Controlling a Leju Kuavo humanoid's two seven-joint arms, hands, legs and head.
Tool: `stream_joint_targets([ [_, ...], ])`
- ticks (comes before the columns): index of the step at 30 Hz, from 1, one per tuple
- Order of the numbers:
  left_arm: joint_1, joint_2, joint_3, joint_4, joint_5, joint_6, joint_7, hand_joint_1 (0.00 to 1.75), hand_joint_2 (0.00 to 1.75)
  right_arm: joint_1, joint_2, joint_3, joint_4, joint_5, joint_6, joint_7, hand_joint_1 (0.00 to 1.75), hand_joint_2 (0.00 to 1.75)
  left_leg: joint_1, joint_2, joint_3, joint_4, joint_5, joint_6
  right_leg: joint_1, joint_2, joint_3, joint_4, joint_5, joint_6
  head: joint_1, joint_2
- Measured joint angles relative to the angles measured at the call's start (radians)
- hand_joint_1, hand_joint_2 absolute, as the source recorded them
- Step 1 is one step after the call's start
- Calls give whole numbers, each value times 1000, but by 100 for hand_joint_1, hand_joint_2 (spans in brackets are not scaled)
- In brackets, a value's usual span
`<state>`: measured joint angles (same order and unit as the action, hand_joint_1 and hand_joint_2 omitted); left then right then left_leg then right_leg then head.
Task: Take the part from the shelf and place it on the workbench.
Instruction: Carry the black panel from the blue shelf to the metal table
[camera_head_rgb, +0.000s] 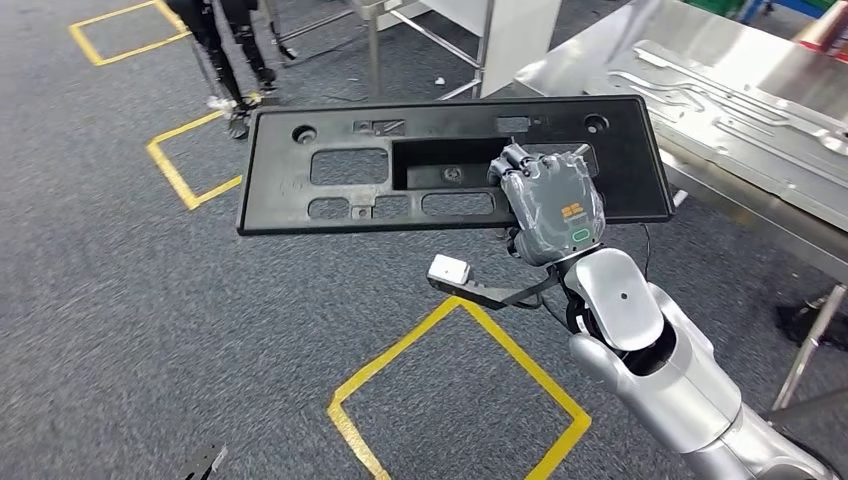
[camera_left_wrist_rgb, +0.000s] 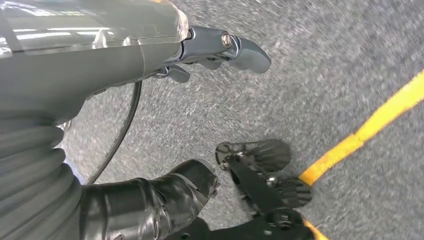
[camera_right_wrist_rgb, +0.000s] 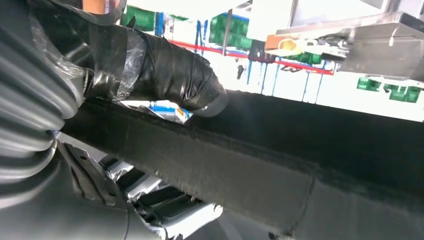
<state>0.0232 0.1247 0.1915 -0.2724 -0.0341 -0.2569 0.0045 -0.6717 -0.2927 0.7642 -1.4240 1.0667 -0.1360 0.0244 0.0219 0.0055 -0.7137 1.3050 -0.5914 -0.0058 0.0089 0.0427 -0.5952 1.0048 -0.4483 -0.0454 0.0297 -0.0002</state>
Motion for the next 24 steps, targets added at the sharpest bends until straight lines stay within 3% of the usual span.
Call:
stream_joint_targets([
  [2, 0, 0, 0, 0, -1, -1, 0, 0, 175, 1, 0, 0, 0, -1, 2, 0, 175, 175, 1, -8, 24, -86, 77, 0, -2, 29, 7, 14, -15, 6, 0, 0],
  [4, -3, 0, 0, 0, -1, -1, 0, 0, 175, 0, -1, 0, 1, -1, 2, 1, 175, 175, 3, -43, 71, -200, 126, 4, -5, 53, 8, 33, -32, 17, 0, 0],
  [6, -5, 0, 1, 0, -2, -1, -1, 0, 175, -1, -1, 0, 1, -1, 3, 1, 175, 175, 1, -65, 94, -245, 121, 13, -8, 74, 1, 42, -38, 31, 0, 0],
  [7, -6, 0, 1, 0, -2, -1, -1, 0, 175, -1, -2, 0, 1, -1, 4, 1, 175, 175, -1, -59, 101, -256, 118, 19, -9, 81, -1, 43, -37, 36, -1, 0],
  [8, -7, 0, 1, 0, -3, -1, -2, 0, 175, 0, -4, -1, 0, -2, 4, 1, 175, 175, -2, -50, 109, -262, 118, 25, -11, 78, -2, 43, -35, 41, -1, 0],
  [10, -6, 1, 1, 0, -4, -1, -2, 0, 175, -2, -8, -4, 0, -2, 4, 1, 175, 175, -1, -31, 133, -280, 115, 38, -7, 33, -21, 82, -41, 48, 1, 0],
  [12, -5, 2, 2, 0, -4, -1, -2, 0, 175, -3, -9, -6, 0, -2, 4, 1, 175, 175, -3, -11, 158, -294, 106, 46, -6, -19, -85, 187, -70, 54, 3, 0],
  [14, -3, 2, 2, 0, -4, -1, -2, 0, 175, 1, -10, -6, 1, -2, 4, 1, 175, 175, -4, 8, 180, -300, 90, 47, -10, -33, -163, 285, -99, 60, 4, 0],
  [15, -2, 2, 2, 0, -4, -1, -2, 0, 175, 4, -10, -6, 2, -2, 5, 1, 175, 175, -4, 18, 193, -301, 79, 46, -12, -35, -184, 293, -96, 61, 4, 0],
  [16, -1, 2, 2, 0, -4, -1, -2, 0, 175, 7, -12, -6, 3, -2, 5, 1, 175, 175, -5, 28, 209, -301, 67, 45, -13, -39, -188, 267, -76, 61, 4, 0],
  [17, 0, 2, 2, 0, -4, -1, -2, 0, 175, 8, -12, -6, 4, -2, 5, 1, 175, 175, -6, 39, 227, -301, 53, 43, -12, -47, -175, 209, -38, 57, 4, 0],
  [19, 0, 0, 2, 1, -4, -1, -2, 0, 175, 10, -14, -7, 5, -2, 5, 1, 175, 175, -8, 58, 259, -306, 27, 39, 0, -82, -142, 86, 56, 40, 2, 0],
  [20, 0, -1, 2, 1, -4, -1, -2, 0, 175, 9, -15, -7, 5, -2, 5, 1, 175, 175, -9, 68, 270, -312, 16, 33, 9, -97, -129, 49, 83, 32, 0, 0],
  [21, 0, -1, 2, 1, -4, -1, -2, 0, 175, 9, -15, -8, 4, -2, 5, 1, 175, 175, -10, 78, 284, -318, 10, 28, 17, -102, -122, 32, 92, 24, -2, 0],
  [22, -2, -2, 2, 1, -4, -1, -2, 0, 175, 9, -16, -9, 3, -2, 5, 1, 175, 175, -11, 86, 296, -322, 10, 21, 21, -94, -114, 26, 82, 19, -5, 0],
  [24, -5, -2, 3, 0, -5, -2, -3, 0, 175, 6, -17, -14, 1, -3, 5, 1, 175, 175, -10, 79, 296, -287, 27, 11, 15, -70, -82, 8, 68, 3, -5, 0],
])
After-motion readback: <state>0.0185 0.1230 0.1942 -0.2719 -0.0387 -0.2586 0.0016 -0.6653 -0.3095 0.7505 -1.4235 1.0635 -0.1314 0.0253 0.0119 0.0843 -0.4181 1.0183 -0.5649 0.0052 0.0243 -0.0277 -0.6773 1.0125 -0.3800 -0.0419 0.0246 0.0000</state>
